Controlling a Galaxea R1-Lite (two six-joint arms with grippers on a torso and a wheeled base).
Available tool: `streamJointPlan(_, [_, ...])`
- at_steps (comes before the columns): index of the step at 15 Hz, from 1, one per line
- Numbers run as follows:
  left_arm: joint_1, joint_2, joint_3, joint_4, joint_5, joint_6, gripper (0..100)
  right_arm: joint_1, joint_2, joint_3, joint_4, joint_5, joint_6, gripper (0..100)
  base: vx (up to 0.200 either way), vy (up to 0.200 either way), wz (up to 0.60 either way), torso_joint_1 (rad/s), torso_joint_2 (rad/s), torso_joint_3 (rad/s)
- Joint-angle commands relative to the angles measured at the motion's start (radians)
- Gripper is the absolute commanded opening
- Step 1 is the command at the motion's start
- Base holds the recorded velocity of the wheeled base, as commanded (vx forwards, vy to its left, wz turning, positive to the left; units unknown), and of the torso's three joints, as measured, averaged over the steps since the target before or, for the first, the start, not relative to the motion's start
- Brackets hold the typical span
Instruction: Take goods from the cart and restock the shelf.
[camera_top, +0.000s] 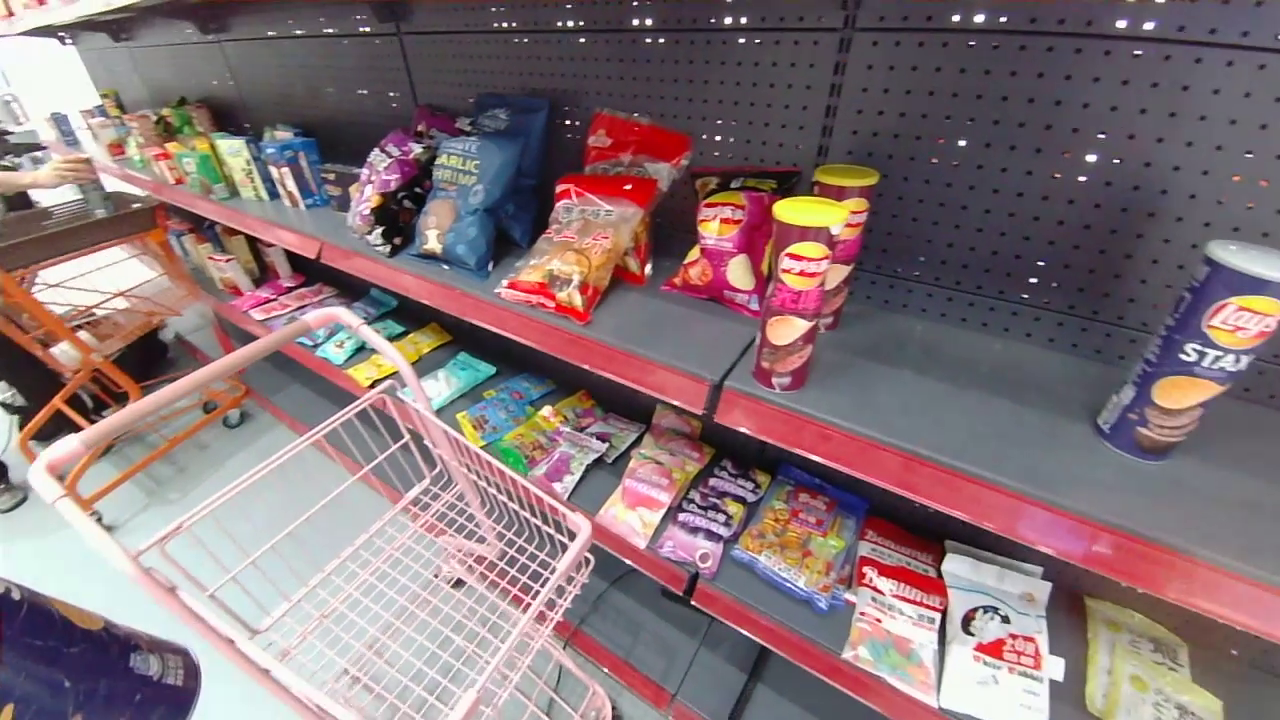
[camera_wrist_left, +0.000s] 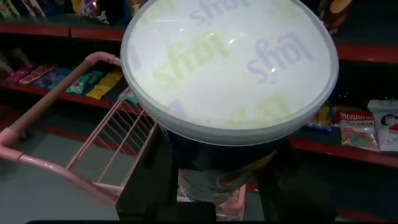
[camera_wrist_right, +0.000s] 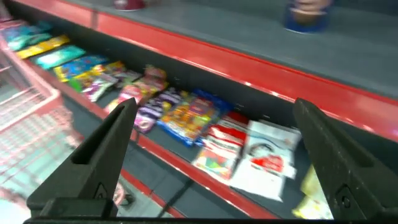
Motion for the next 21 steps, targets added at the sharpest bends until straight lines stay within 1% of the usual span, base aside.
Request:
streamJointPlan(1, [-0.002,-0.001,-0.002,-0.002,0.024,0.01,0,0.0,0.0,0.0,0.0,0.0,0.0,100,0.0,0.0,-0.6,0.002,0.0,0.002])
streamJointPlan(2, [-0.003,-0.001,-0.008,-0.003,0.019,0.03,0,0.0,0.0,0.001,0.0,0.0,0.0,100,0.0,0.0,-0.6,0.002,-0.01,0.002])
streamJointPlan(7, [-0.003,-0.012,-0.01,-0.003,0.021,0.044,0,0.0,0.0,0.0,0.0,0.0,0.0,100,0.0,0.0,-0.6,0.004,0.0,0.001])
streamJointPlan(9, [0.0,-0.005,-0.002,-0.005,0.038,0.07,0,0.0,0.0,0.0,0.0,0.0,0.0,100,0.0,0.0,-0.6,0.002,0.0,0.0])
streamJointPlan(10, [0.0,-0.008,-0.001,-0.005,0.041,0.075,0,0.0,0.0,0.0,0.0,0.0,0.0,100,0.0,0.0,-0.6,0.002,-0.01,0.002])
streamJointPlan(11, [0.0,-0.006,-0.001,-0.005,0.042,0.095,0,0.0,0.0,0.0,0.0,0.001,0.0,100,0.0,0.0,-0.6,0.002,0.0,0.002])
streamJointPlan(12, [0.0,-0.005,-0.001,-0.006,0.042,0.11,0,0.0,0.0,0.0,0.0,0.0,0.0,100,0.0,0.0,0.0,0.0,0.0,0.0])
streamJointPlan(13, [0.0,-0.011,-0.002,-0.005,0.042,0.135,0,0.0,0.0,0.0,0.0,0.0,0.0,100,0.0,0.0,0.0,0.0,0.0,0.0])
streamJointPlan(14, [0.0,-0.011,-0.002,-0.005,0.042,0.139,0,0.0,0.0,0.0,0.0,0.0,0.0,100,0.0,0.0,0.0,0.0,0.0,0.0])
streamJointPlan(15, [-0.002,-0.011,-0.007,-0.005,0.041,0.151,0,0.0,0.0,0.0,0.0,0.001,0.0,100,0.0,0.0,0.0,0.0,0.0,0.0])
streamJointPlan(16, [-0.002,-0.011,-0.007,-0.005,0.042,0.151,0,0.0,0.0,0.0,0.0,0.0,0.0,100,0.0,0.0,0.0,0.0,0.0,0.0])
streamJointPlan(21, [-0.002,-0.012,-0.005,-0.005,0.039,0.155,0,0.0,0.0,0.0,0.0,0.001,0.0,100,0.2,0.0,0.0,-0.003,0.0,0.005])
